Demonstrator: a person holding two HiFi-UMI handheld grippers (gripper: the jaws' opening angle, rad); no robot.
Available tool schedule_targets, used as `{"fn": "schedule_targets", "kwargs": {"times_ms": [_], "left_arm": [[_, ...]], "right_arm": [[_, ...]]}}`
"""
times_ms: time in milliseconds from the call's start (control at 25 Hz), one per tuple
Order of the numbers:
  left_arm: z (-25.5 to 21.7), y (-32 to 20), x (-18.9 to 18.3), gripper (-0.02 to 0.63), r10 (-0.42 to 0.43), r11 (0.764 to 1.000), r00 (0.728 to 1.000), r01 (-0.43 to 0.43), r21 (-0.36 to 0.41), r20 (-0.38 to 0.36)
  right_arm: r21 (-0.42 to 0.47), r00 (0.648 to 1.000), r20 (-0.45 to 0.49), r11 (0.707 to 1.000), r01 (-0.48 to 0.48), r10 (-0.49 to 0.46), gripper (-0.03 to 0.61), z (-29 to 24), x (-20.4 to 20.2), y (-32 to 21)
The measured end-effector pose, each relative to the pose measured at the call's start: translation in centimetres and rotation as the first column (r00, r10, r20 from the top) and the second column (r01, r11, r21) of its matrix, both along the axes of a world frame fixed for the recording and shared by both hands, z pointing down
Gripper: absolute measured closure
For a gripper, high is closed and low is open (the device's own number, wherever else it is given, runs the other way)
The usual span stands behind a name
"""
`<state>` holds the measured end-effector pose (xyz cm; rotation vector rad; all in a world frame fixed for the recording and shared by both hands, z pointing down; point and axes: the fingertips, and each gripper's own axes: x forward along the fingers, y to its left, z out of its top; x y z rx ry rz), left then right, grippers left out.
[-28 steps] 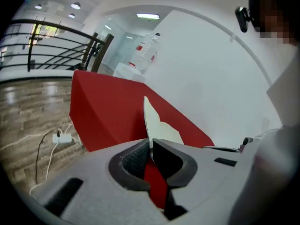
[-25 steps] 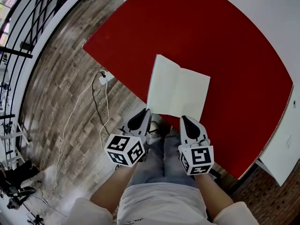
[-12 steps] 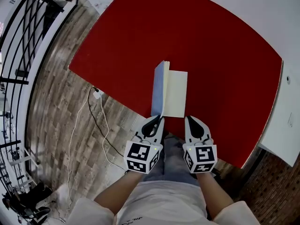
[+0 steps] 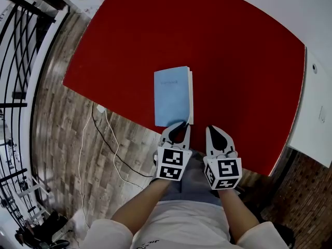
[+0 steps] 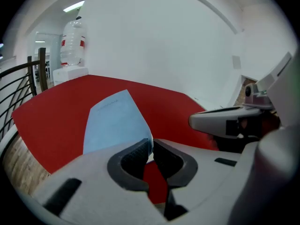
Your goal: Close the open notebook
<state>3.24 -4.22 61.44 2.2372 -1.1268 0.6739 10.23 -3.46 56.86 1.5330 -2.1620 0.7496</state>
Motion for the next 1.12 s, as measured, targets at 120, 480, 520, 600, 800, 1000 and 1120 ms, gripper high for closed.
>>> {"fn": "schedule_targets", "kwargs": {"times_ms": [120,480,520,600,800,1000,1120], "left_arm": [[2.1,-0.5,0.9,0.58,0.002,1.0,1.0,-0.001,-0.029,0.029],[5.7,-1.0,1.7,0.579,0.019,0.998,0.992,-0.011,-0.063,0.122],[5.9,-1.0,1.7,0.579,0.022,0.998,0.991,-0.015,-0.061,0.129],[5.8,-0.7,2.0,0.578,0.033,0.998,0.99,-0.025,-0.063,0.136],[5.8,-0.1,2.3,0.563,0.055,0.997,0.991,-0.048,-0.056,0.126],[5.7,0.7,2.5,0.542,0.052,0.997,0.995,-0.046,-0.069,0.087],[5.6,0.6,2.7,0.524,0.058,0.996,0.995,-0.053,-0.072,0.077]], "right_arm": [[-0.016,1.0,0.002,1.0,-0.009,0.01,0.574,0.6,0.5,-0.1],[-0.046,1.0,0.011,0.999,-0.022,0.022,0.574,2.4,1.6,-1.0],[-0.047,1.0,0.013,0.999,-0.021,0.021,0.574,2.6,1.6,-1.0],[-0.048,1.0,0.016,0.999,-0.018,0.019,0.574,2.6,1.8,-1.0],[-0.048,1.0,0.021,0.999,-0.011,0.012,0.574,2.6,1.4,-1.0],[-0.049,1.0,0.024,0.999,-0.012,0.013,0.574,2.6,1.3,-0.4],[-0.051,1.0,0.025,0.999,-0.01,0.011,0.574,2.6,1.2,-0.6]]}}
